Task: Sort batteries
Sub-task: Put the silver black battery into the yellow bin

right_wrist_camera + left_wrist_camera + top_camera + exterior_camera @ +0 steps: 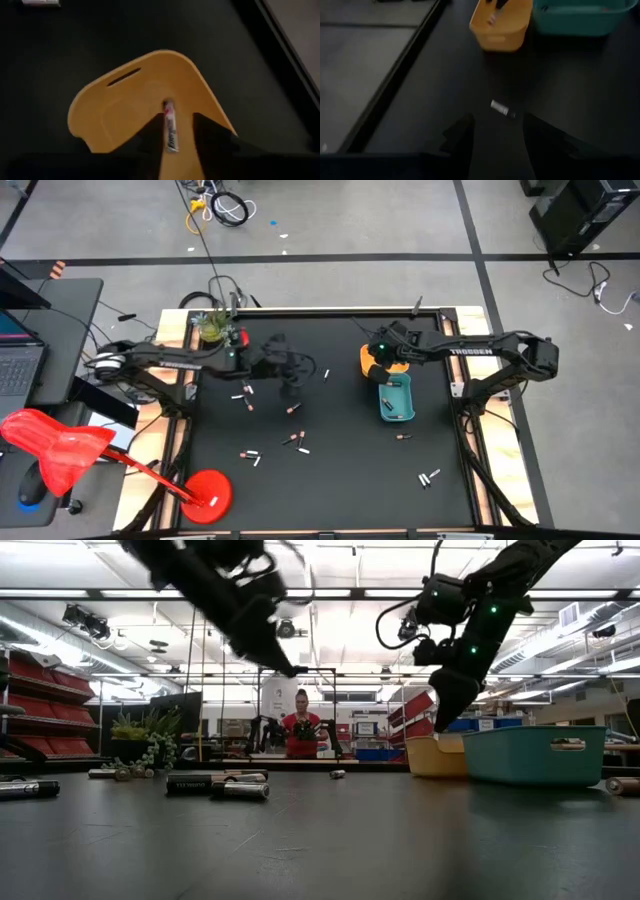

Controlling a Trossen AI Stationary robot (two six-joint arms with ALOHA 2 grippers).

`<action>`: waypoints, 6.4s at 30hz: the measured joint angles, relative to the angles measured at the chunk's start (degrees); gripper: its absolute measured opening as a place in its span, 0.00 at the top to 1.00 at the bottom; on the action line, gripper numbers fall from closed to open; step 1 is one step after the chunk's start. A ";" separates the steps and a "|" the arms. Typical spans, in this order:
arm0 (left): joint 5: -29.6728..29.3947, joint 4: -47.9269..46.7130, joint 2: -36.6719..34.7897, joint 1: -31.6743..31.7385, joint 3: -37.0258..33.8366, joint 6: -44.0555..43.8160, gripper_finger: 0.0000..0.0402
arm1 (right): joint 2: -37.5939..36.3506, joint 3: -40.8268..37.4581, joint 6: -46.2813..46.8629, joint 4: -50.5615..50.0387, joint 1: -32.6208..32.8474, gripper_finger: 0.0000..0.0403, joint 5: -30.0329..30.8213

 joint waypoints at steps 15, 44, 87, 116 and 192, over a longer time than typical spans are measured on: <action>6.09 -11.01 -3.62 -2.89 -4.14 -12.54 0.58 | -5.99 3.80 -0.09 12.82 16.45 0.53 2.20; 3.08 -2.72 10.39 -27.57 0.65 -30.05 0.58 | 3.97 -14.31 -10.09 72.80 20.97 0.61 -3.07; 5.61 6.94 26.53 -25.42 0.95 -12.64 0.98 | 3.97 -15.21 -7.06 72.23 23.07 0.62 -1.92; -0.91 10.87 11.68 -16.06 4.12 2.94 1.00 | 3.95 -13.63 -5.64 55.18 27.84 0.57 0.83; -9.80 -35.66 -1.76 -10.01 3.60 -20.51 0.47 | 0.58 -13.60 10.87 28.97 1.79 0.85 9.64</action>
